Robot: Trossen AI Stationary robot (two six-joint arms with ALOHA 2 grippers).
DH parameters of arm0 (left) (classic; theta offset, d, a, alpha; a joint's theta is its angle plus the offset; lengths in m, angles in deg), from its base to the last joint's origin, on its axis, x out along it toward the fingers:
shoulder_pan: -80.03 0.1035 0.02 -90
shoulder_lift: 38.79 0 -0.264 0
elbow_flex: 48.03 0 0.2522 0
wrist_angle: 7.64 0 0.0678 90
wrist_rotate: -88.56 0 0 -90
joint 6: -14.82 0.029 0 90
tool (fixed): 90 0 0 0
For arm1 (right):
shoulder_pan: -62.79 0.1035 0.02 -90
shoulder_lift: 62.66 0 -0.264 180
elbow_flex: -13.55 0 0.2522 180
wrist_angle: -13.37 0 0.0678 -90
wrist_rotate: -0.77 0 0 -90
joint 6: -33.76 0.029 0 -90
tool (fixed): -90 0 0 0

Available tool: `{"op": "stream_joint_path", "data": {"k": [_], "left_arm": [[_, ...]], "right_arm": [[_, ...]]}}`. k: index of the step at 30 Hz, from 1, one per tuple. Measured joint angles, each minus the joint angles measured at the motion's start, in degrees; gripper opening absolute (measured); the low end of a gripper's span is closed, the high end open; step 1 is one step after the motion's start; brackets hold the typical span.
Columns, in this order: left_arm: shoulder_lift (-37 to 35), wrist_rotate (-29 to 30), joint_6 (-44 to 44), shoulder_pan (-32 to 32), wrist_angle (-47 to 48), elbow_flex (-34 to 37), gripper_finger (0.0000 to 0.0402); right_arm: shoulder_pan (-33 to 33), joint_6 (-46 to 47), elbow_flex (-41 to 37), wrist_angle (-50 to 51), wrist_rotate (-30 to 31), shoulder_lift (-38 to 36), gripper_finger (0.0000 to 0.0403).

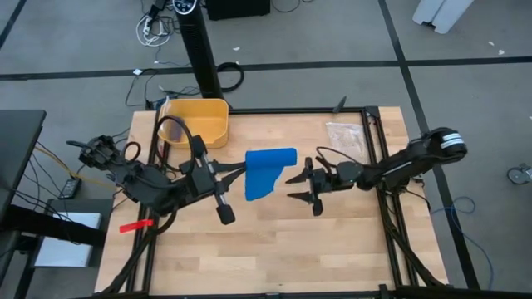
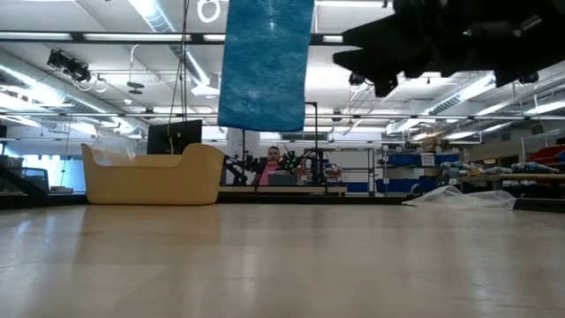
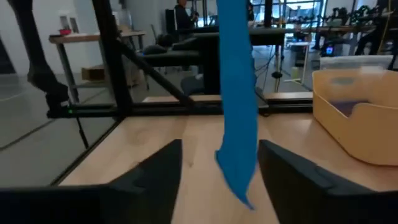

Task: Roll bandage
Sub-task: Roll the blue bandage

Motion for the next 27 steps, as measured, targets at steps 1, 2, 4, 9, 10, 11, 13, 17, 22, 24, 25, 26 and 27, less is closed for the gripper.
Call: {"op": "stream_joint_path", "data": {"k": [1,2,4,9,10,11,13,17,22,24,25,26,27], "left_arm": [[0.00,0.00,0.56,-0.01,-0.22,0.00,0.0004],[0.00,0.02,0.70,-0.01,-0.26,-0.05,0.0004],[0.00,-0.04,0.81,-0.03,-0.29,-0.63,0.0004],[-0.07,-0.02,0.81,-0.01,-0.20,-1.77,0.0003],[-0.07,0.00,0.93,-0.01,-0.19,-1.77,0.0003],[-0.07,-0.02,1.07,-0.01,-0.15,-1.77,0.0003],[-0.05,0.00,1.15,-0.02,-0.15,-1.77,0.0003],[-0.04,0.84,3.36,-0.03,-1.38,-1.75,0.0003],[-0.04,1.65,6.67,-0.01,-4.06,-1.75,0.0003],[-0.11,1.78,6.82,-0.01,-4.54,-1.75,0.0003],[-0.23,2.24,6.84,0.01,-4.39,-1.75,0.0003],[-0.28,2.66,6.84,0.04,-4.27,-1.75,0.0003],[-0.31,3.31,7.03,0.22,-4.24,-1.75,0.0003]], "right_arm": [[-0.26,0.03,0.84,0.01,-0.05,1.50,0.0228],[-0.58,0.02,1.58,0.20,-0.17,2.96,0.0236],[-1.13,0.02,3.25,0.12,-0.17,5.73,0.0249],[-2.11,0.28,7.13,-2.34,-2.80,10.82,0.0260],[-2.16,0.27,7.75,-2.39,-3.40,11.52,0.0260],[-2.16,0.29,8.38,-2.68,-3.83,12.25,0.0258],[-2.11,0.29,9.55,-2.94,-4.07,13.46,0.0250],[-1.18,0.67,10.78,-3.19,-4.04,16.49,0.0199],[1.38,2.60,11.28,-5.21,-4.67,20.12,0.0061],[2.76,2.45,11.28,-8.27,-4.77,21.51,0.0017],[3.53,2.46,11.26,-8.90,-4.82,21.72,0.0012],[4.30,2.86,11.31,-9.44,-4.90,22.07,0.0013],[5.21,3.09,11.29,-9.25,-4.90,22.16,0.0013]]}}
